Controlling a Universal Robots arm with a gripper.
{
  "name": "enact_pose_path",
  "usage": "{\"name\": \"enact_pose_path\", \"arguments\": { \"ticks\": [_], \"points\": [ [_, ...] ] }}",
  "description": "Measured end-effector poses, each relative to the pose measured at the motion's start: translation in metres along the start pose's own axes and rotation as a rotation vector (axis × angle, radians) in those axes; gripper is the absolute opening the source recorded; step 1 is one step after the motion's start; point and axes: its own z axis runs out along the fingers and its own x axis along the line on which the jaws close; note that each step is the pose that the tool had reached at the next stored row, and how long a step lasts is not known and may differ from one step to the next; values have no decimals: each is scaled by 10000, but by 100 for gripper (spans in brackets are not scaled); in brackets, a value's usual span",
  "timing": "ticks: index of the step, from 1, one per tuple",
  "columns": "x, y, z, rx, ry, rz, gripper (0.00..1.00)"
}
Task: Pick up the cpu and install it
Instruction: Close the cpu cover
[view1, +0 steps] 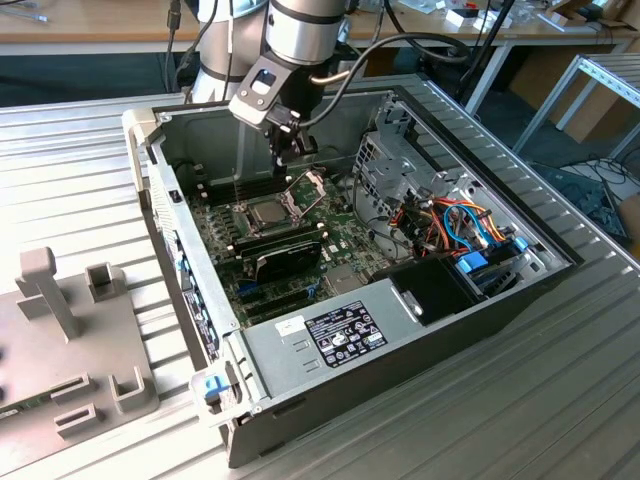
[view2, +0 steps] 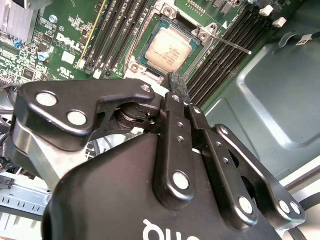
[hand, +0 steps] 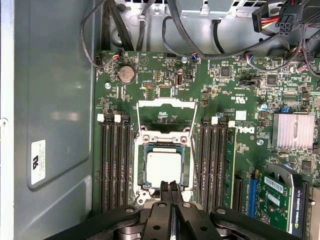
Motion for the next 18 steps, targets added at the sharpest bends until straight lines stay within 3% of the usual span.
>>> {"name": "enact_pose_path", "arguments": {
  "ticks": [18],
  "points": [
    [1, 0, -58, 0, 0, 0, 11]
  ]
}}
